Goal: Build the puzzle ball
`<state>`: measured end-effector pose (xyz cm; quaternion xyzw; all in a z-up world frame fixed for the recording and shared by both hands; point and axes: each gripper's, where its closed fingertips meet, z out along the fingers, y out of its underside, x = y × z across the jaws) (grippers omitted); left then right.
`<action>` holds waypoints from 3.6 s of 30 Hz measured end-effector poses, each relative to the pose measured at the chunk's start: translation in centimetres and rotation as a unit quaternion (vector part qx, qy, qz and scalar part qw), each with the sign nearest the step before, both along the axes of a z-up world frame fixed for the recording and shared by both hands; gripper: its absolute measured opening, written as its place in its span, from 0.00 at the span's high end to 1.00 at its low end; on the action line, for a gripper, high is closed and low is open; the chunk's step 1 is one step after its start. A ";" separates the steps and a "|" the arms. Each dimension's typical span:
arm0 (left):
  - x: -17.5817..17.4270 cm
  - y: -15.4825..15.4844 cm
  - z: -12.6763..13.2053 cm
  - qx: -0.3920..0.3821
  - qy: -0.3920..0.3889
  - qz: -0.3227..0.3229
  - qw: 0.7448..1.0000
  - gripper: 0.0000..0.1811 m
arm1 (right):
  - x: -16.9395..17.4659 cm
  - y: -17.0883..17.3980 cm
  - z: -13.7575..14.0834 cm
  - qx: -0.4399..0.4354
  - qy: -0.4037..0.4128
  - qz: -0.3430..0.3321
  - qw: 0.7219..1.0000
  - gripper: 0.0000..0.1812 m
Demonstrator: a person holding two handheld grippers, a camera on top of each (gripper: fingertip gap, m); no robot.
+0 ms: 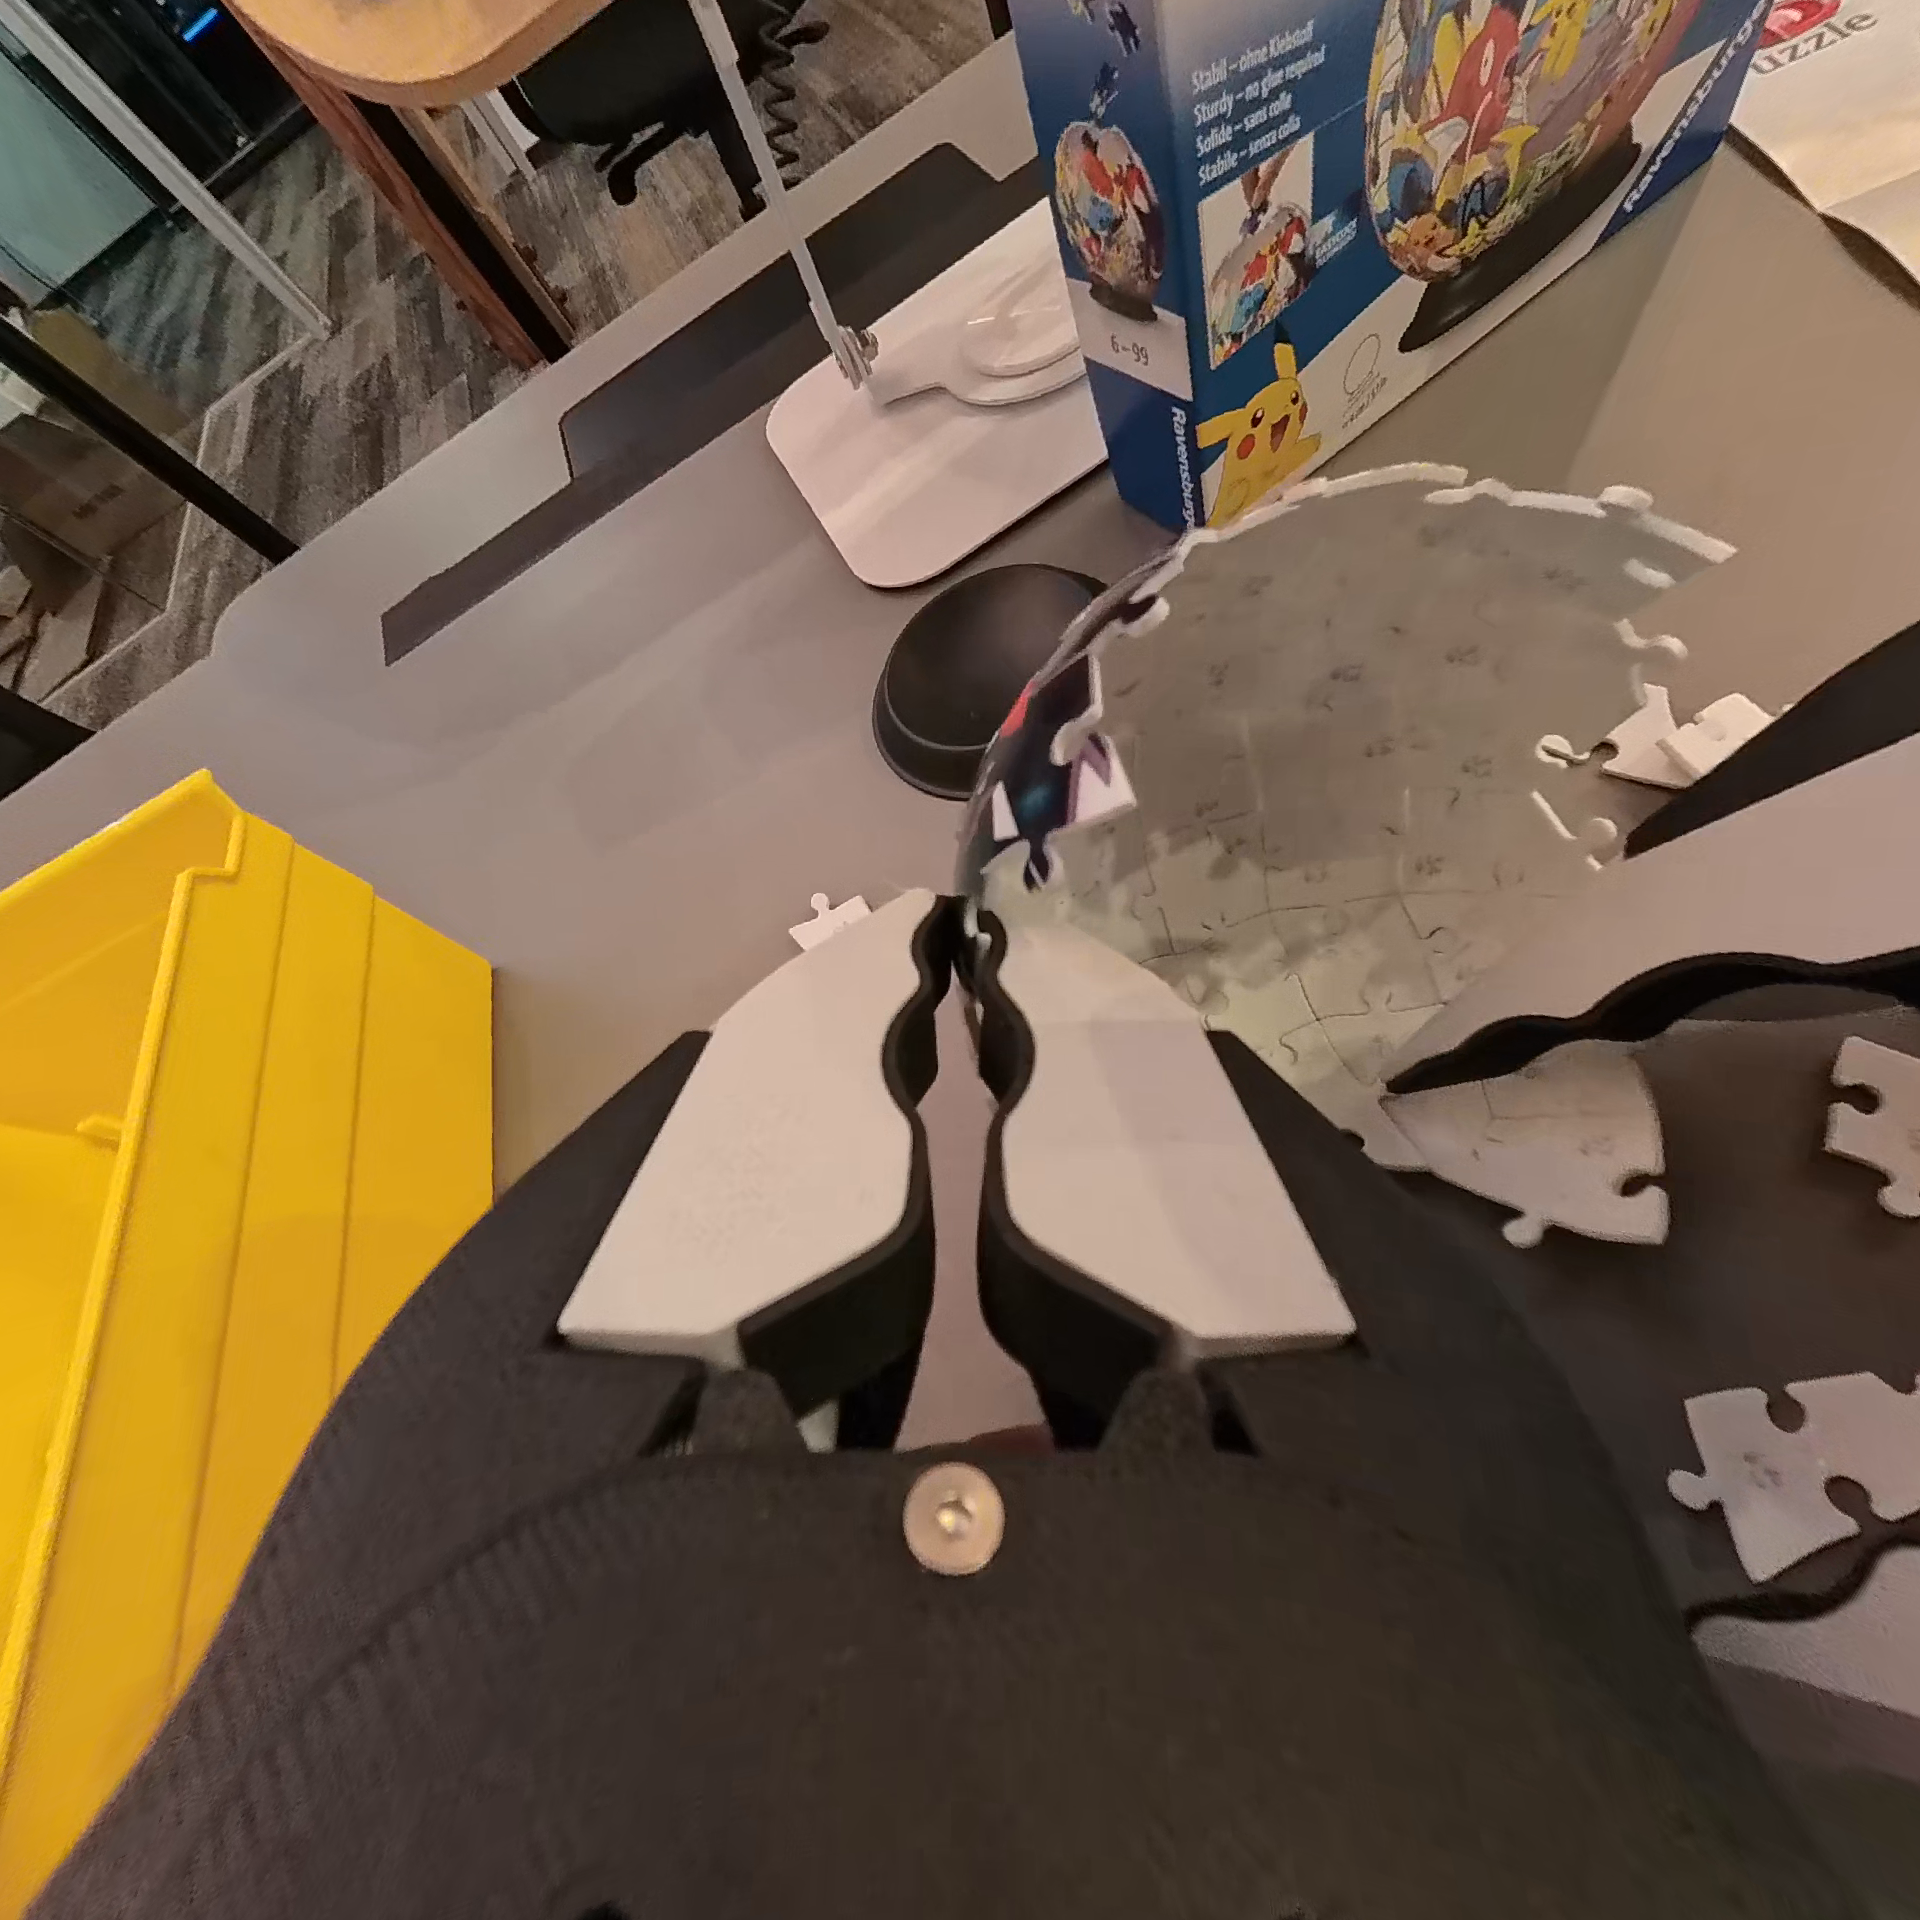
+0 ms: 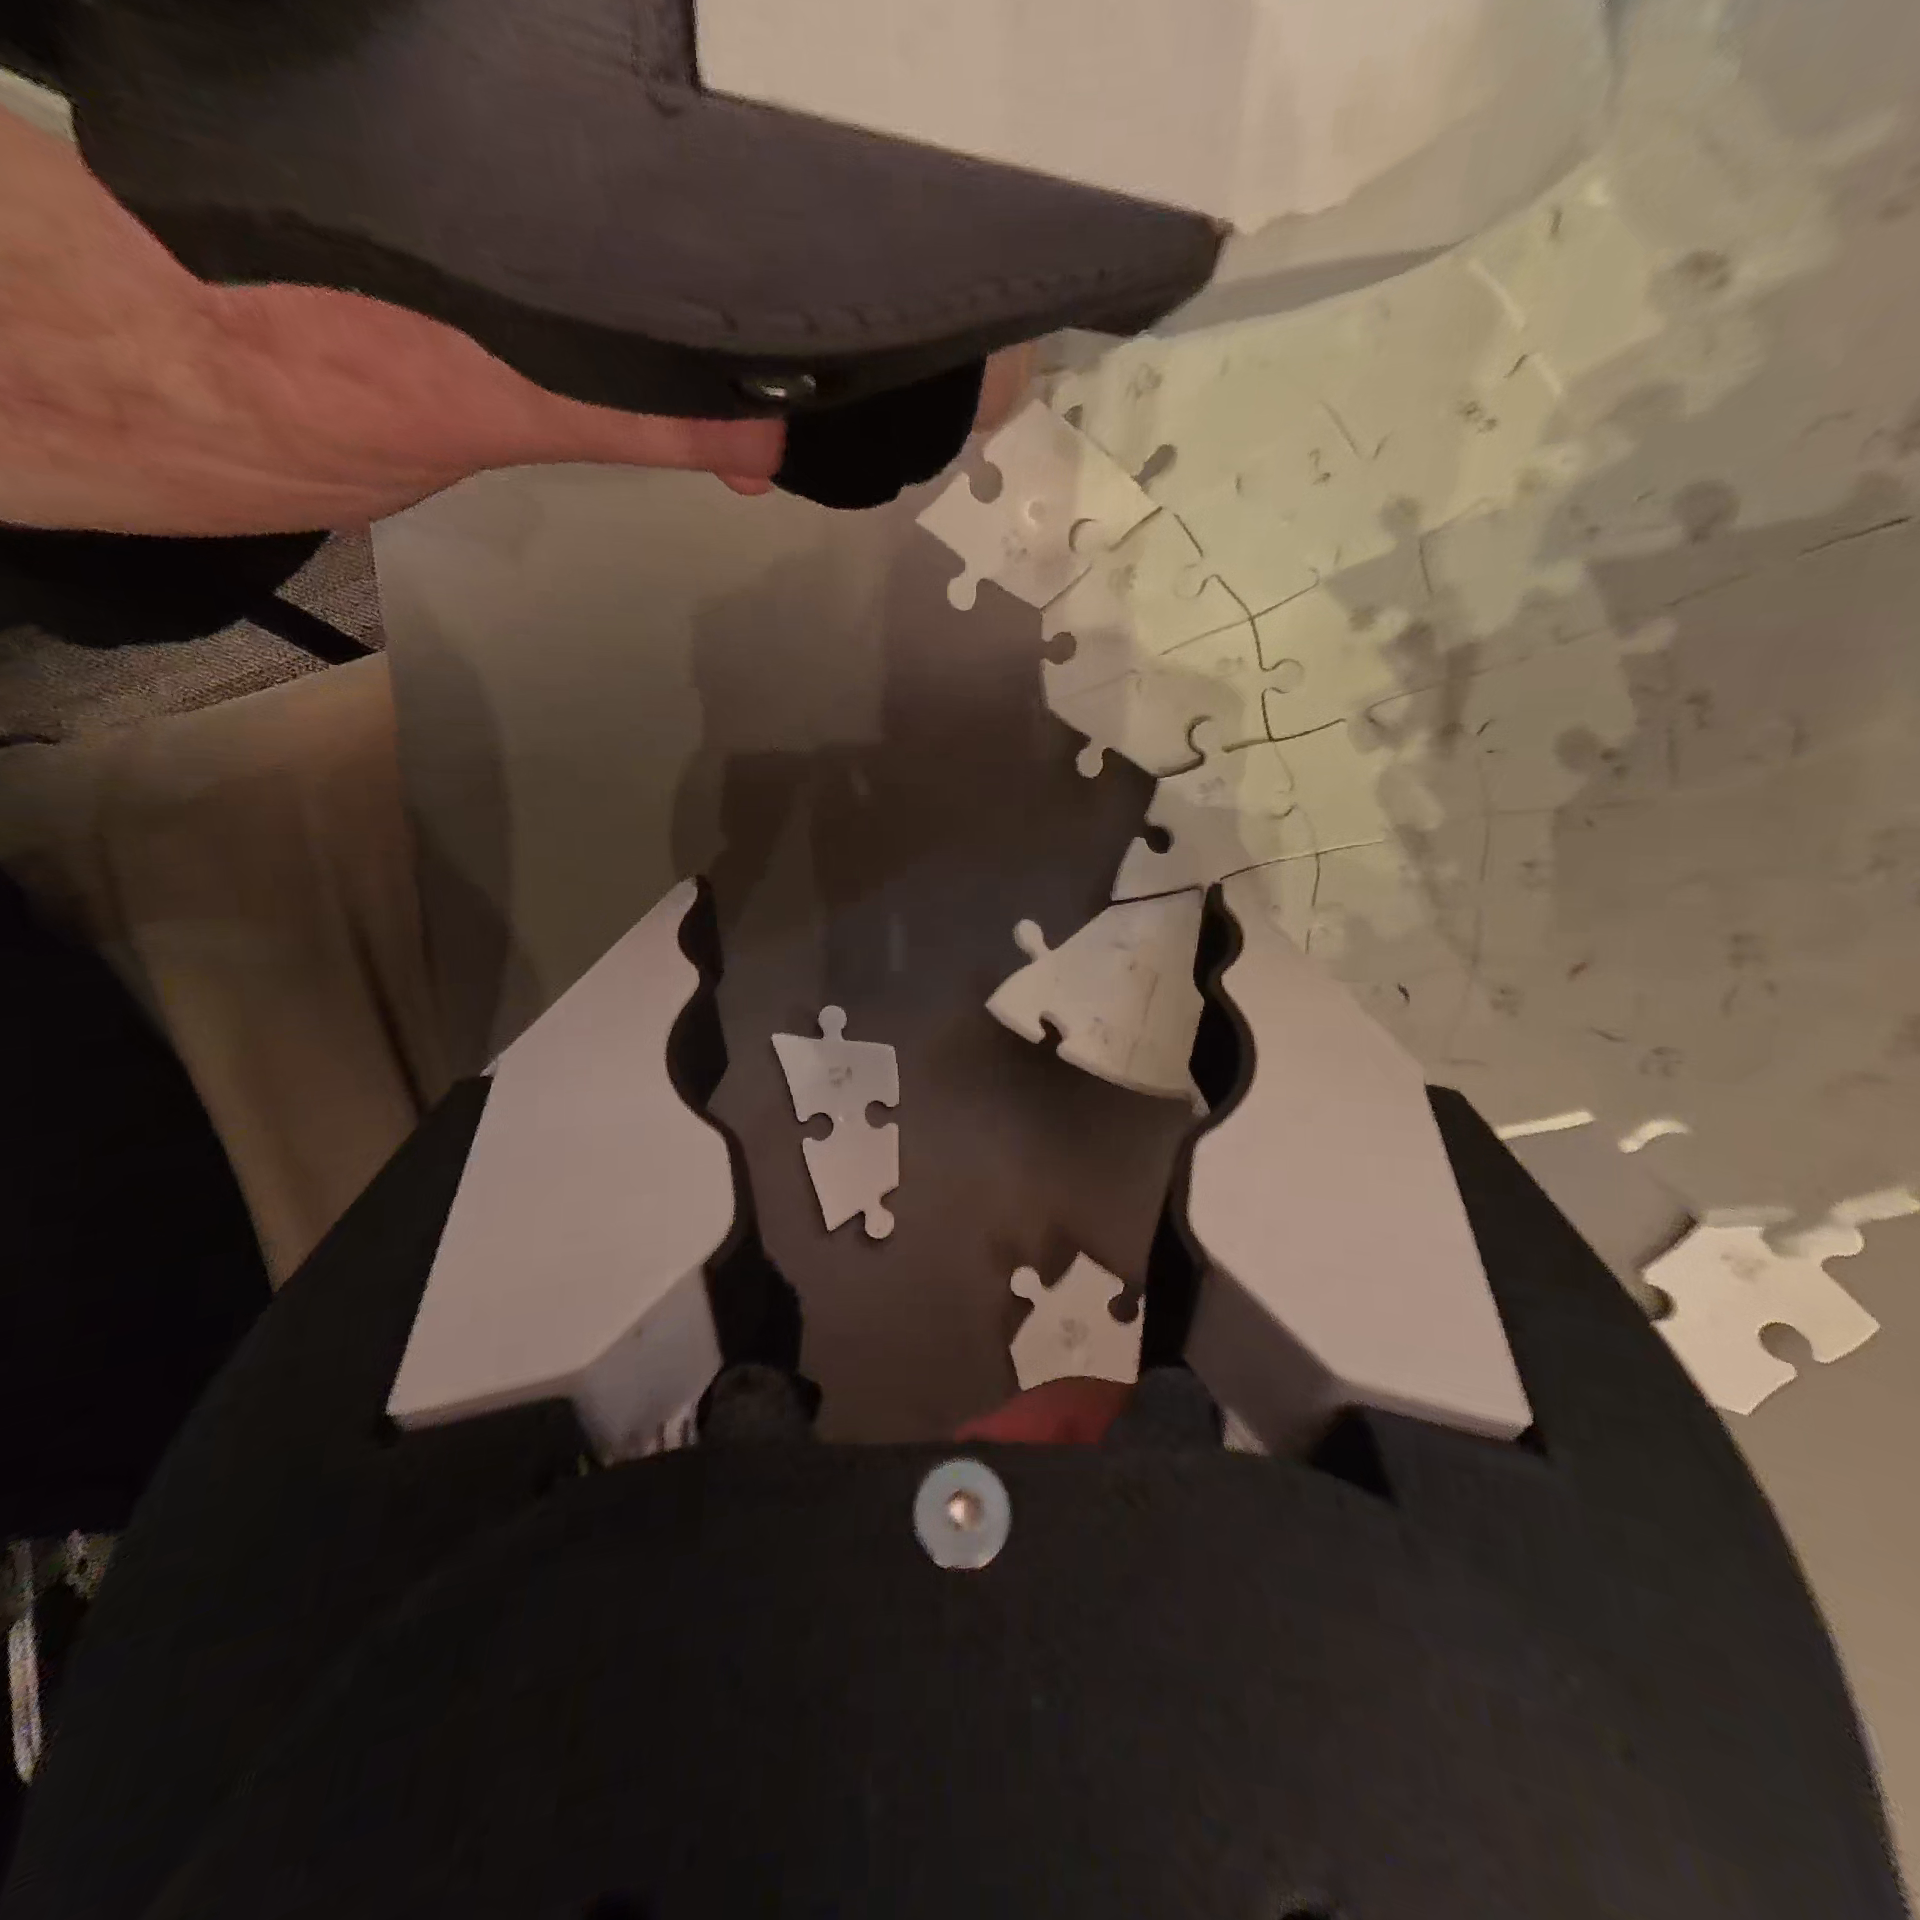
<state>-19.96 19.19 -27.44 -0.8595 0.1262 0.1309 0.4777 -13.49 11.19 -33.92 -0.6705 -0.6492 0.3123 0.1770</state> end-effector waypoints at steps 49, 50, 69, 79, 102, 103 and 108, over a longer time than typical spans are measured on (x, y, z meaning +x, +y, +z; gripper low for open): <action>2.2 -3.8 -3.7 -0.155 -0.249 -0.039 0.955 0.81 | -0.5 0.1 -0.4 -0.004 -0.063 -0.012 0.998 0.50; 2.2 -3.8 -4.0 -0.159 -0.254 -0.031 0.954 0.83 | -0.5 0.1 -0.4 -0.004 -0.062 -0.013 0.998 0.50; 0.7 -3.4 -4.8 -0.182 -0.311 0.024 0.932 0.99 | -0.2 -0.2 0.2 0.017 -0.030 -0.007 0.999 0.47; 0.9 -3.4 -4.5 -0.192 -0.303 0.027 0.933 0.99 | -1.8 -1.0 1.2 0.045 0.001 0.026 0.999 0.43; 1.4 -3.6 -4.7 -0.201 -0.316 0.030 0.927 0.99 | -2.1 -0.9 -0.9 0.066 -0.023 0.017 0.997 0.45; 1.3 -3.7 -4.8 -0.201 -0.313 0.031 0.928 0.99 | -2.1 -0.8 -1.0 0.069 -0.022 0.016 0.997 0.46; 1.3 -3.7 -5.0 -0.201 -0.317 0.034 0.927 0.99 | -1.7 -1.3 -0.2 0.049 -0.023 0.019 0.998 0.46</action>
